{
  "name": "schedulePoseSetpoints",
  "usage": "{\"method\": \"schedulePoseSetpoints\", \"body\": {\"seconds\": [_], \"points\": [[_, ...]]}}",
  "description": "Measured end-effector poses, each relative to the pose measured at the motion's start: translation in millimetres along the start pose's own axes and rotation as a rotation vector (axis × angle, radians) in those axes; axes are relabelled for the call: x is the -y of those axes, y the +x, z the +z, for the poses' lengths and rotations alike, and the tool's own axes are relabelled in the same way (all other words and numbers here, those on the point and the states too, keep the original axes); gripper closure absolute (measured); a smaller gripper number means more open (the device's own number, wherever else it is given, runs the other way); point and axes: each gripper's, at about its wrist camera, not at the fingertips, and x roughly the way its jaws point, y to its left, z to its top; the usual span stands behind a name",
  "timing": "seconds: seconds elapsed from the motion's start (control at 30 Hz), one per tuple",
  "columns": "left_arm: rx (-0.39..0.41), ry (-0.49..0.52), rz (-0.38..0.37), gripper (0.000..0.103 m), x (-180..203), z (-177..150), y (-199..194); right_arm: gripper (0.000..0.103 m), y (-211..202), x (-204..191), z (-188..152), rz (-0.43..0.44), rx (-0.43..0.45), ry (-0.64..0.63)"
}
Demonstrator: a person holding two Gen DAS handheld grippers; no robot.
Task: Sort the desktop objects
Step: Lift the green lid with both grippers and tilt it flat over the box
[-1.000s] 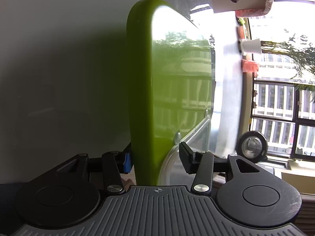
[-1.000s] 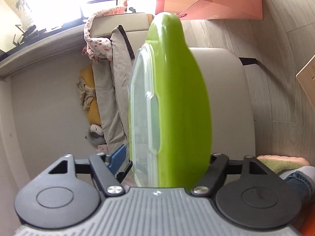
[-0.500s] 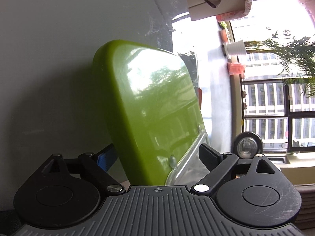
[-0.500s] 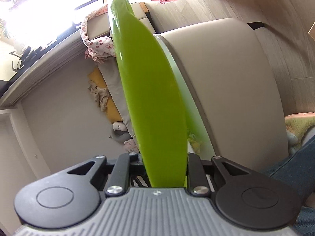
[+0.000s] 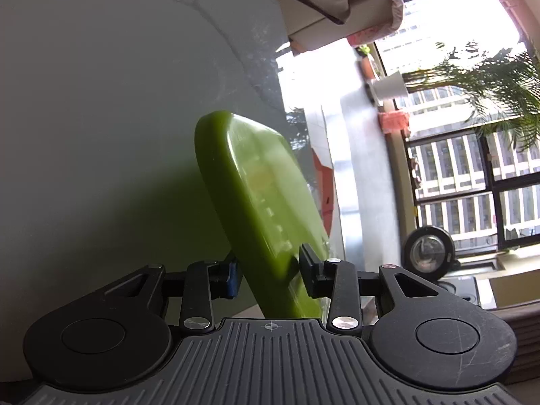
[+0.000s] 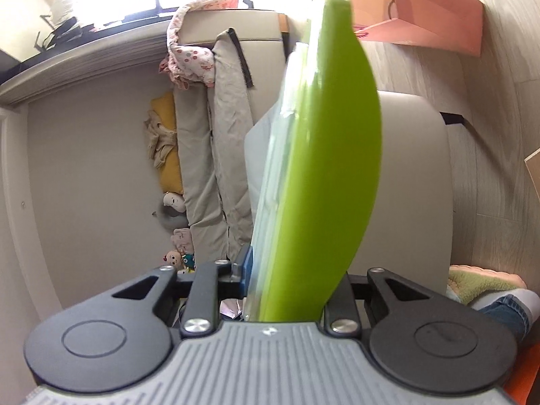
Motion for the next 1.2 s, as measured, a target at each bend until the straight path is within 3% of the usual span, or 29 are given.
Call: {"method": "schedulePoseSetpoints", "body": {"seconds": [0.2,0.47,0.6,0.73,0.93,1.03,1.2], "points": [[0.078,0.1,-0.078,0.07,30,0,-44,0.074,-12,-62,-3,0.078,-0.001,-0.141],[0.173,0.106,-0.146,0.07,33,8,-115,0.072,1,-134,-30,0.123,-0.055,-0.308],[0.282,0.135,-0.167,0.067,24,16,-184,0.072,27,-178,-56,0.166,-0.127,-0.404],[0.421,0.148,-0.153,0.059,-2,19,-272,0.072,72,-220,-91,0.25,-0.272,-0.517],[0.659,0.108,-0.002,0.053,-73,-18,-391,0.072,169,-252,-171,0.352,-0.572,-0.607],[0.734,0.022,0.068,0.049,-119,-47,-428,0.072,209,-250,-219,0.357,-0.715,-0.623],[0.754,-0.124,0.056,0.048,-177,-80,-447,0.07,243,-221,-270,0.288,-0.861,-0.599]]}}
